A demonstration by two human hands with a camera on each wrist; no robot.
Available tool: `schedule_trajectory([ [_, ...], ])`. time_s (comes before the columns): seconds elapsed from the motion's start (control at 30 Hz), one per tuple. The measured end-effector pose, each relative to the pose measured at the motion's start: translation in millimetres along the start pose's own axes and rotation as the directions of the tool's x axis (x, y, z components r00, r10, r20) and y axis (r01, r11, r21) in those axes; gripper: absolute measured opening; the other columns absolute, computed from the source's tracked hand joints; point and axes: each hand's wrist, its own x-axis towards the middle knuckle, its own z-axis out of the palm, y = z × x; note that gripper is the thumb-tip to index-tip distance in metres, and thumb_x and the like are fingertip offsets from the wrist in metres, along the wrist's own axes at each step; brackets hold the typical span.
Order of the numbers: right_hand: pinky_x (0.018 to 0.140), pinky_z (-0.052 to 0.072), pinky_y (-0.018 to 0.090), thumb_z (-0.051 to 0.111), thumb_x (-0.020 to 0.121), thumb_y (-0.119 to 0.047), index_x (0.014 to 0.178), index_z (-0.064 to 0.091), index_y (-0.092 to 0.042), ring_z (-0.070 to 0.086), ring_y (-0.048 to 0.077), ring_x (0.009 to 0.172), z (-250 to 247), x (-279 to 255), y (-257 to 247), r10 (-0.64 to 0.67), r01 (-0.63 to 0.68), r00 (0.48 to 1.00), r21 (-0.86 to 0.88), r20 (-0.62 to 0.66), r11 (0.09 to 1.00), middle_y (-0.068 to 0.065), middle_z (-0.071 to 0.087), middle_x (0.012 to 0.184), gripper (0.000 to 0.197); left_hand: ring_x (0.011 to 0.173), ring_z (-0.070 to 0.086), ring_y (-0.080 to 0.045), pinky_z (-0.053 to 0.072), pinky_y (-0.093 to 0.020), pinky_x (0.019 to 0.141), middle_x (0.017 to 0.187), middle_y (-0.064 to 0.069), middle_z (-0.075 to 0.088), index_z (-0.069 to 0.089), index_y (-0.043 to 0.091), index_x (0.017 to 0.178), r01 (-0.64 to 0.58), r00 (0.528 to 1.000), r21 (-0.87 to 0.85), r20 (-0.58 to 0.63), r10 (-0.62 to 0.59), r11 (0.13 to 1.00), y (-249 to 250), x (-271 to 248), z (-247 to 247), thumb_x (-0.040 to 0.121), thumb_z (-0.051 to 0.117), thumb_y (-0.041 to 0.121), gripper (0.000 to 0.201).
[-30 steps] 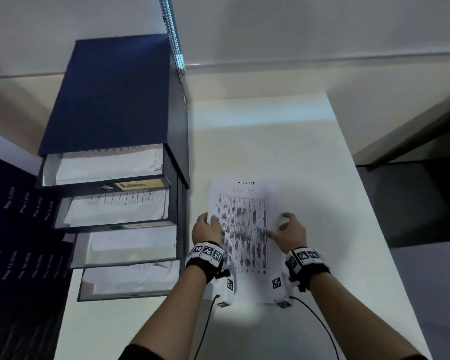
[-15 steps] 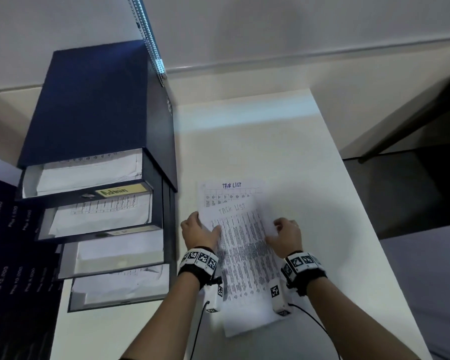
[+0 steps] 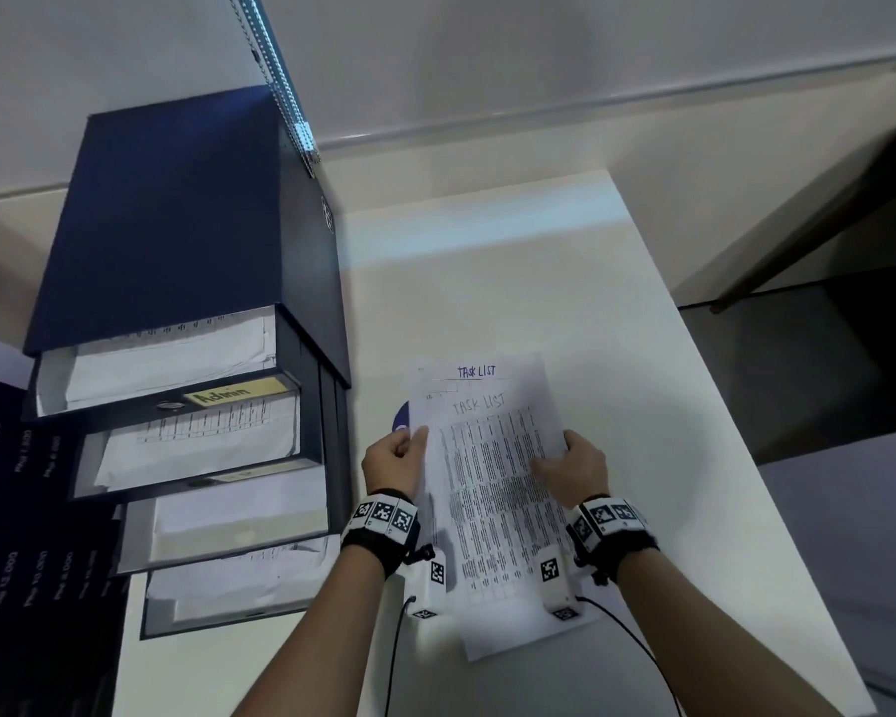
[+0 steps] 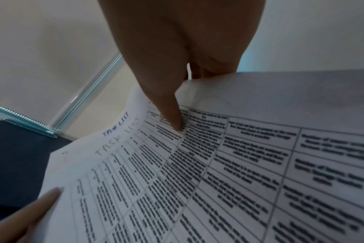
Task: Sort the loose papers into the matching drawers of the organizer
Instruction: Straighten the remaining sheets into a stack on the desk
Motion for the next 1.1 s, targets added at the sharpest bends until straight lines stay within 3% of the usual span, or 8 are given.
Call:
schedule_trajectory([
  [0.07, 0.070, 0.060, 0.035, 0.077, 0.078, -0.023, 0.101, 0.063, -0.012, 0.067, 0.023, 0.079, -3.4, -0.7, 3.7, 0.006, -0.006, 1.000, 0.023, 0.027, 1.000, 0.005, 0.068, 0.092, 0.029, 0.055, 0.054, -0.010, 0.046, -0.023, 0.059, 0.059, 0.009, 0.061, 0.073, 0.012, 0.079, -0.004, 0.999, -0.045, 0.041, 0.006, 0.999, 2.4, 2.5, -4.4, 0.082, 0.079, 0.019, 0.009],
  [0.17, 0.067, 0.057, 0.030, 0.078, 0.078, -0.023, 0.104, 0.065, -0.011, 0.067, 0.022, 0.079, -6.0, -3.3, 8.9, -0.029, 0.029, 0.999, 0.015, 0.017, 0.999, 0.005, 0.070, 0.094, 0.032, 0.066, 0.068, -0.012, 0.057, -0.024, 0.064, 0.076, 0.001, 0.074, 0.073, 0.014, 0.090, 0.010, 0.998, -0.093, 0.063, -0.004, 0.996, 2.4, 7.6, -6.6, 0.067, 0.091, 0.016, 0.029],
  [0.3, 0.061, 0.054, 0.021, 0.076, 0.080, -0.021, 0.106, 0.073, -0.010, 0.070, 0.019, 0.077, -7.4, -9.7, 12.4, 0.010, -0.011, 0.999, 0.028, 0.035, 1.000, 0.008, 0.075, 0.097, 0.028, 0.045, 0.030, -0.004, 0.030, -0.015, 0.050, 0.049, 0.012, 0.034, 0.045, 0.017, 0.058, 0.018, 1.000, -0.145, 0.020, -0.015, 0.989, 8.9, 4.2, -6.3, 0.084, 0.077, 0.031, 0.044],
  [0.57, 0.061, 0.052, 0.024, 0.071, 0.086, -0.023, 0.105, 0.072, -0.006, 0.065, 0.021, 0.073, -40.8, -5.2, 36.1, 0.071, -0.066, 0.994, 0.058, -0.084, 0.996, 0.006, 0.070, 0.085, 0.026, 0.067, 0.036, -0.016, 0.027, -0.028, 0.058, 0.066, -0.004, 0.038, 0.048, 0.016, 0.072, 0.104, 0.994, -0.141, -0.017, -0.107, 0.985, 4.5, 26.9, -16.3, 0.092, 0.059, 0.049, 0.040],
  [0.67, 0.064, 0.050, 0.024, 0.070, 0.089, -0.026, 0.105, 0.071, -0.007, 0.065, 0.023, 0.076, -34.4, -8.4, 26.5, -0.012, 0.013, 1.000, 0.055, -0.007, 0.998, 0.006, 0.069, 0.085, 0.025, 0.109, 0.056, -0.022, 0.044, -0.032, 0.095, 0.119, -0.006, 0.061, 0.056, 0.005, 0.124, 0.197, 0.973, 0.067, 0.106, -0.203, 0.978, 11.1, 17.1, -6.3, 0.081, 0.069, 0.059, 0.070],
  [0.77, 0.061, 0.048, 0.024, 0.068, 0.089, -0.029, 0.099, 0.070, -0.007, 0.061, 0.020, 0.074, -15.2, -12.3, 8.6, -0.096, 0.096, 0.995, 0.038, -0.018, 0.995, 0.008, 0.064, 0.090, 0.024, 0.141, 0.037, -0.027, 0.033, -0.037, 0.115, 0.154, -0.010, 0.037, 0.028, 0.002, 0.150, 0.164, 0.954, 0.180, 0.222, -0.202, 0.970, 15.8, 6.4, 4.9, 0.061, 0.085, 0.061, 0.121],
  [0.97, 0.067, 0.060, 0.045, 0.073, 0.085, -0.037, 0.105, 0.057, -0.014, 0.069, 0.030, 0.082, -12.0, -7.4, -41.8, -0.111, 0.129, 0.991, 0.352, -0.073, 0.927, 0.012, 0.068, 0.098, 0.035, 0.100, 0.069, -0.020, 0.052, -0.022, 0.080, 0.103, -0.003, 0.073, 0.067, 0.008, 0.110, -0.107, 0.965, -0.021, 0.237, 0.109, 0.994, 62.0, -9.6, -2.7, 0.081, 0.079, 0.033, 0.040],
  [1.1, 0.083, 0.059, 0.037, 0.083, 0.078, -0.014, 0.135, 0.038, -0.009, 0.068, 0.026, 0.105, -62.1, -7.2, -93.1, -0.248, 0.334, 0.942, 0.709, -0.227, 0.621, 0.014, 0.064, 0.120, 0.072, 0.079, 0.071, -0.007, 0.054, -0.020, 0.071, 0.085, 0.002, 0.076, 0.073, 0.017, 0.091, -0.307, 0.903, -0.196, 0.248, 0.350, 0.931, 131.5, -24.5, -38.8, 0.086, 0.075, 0.023, 0.008],
])
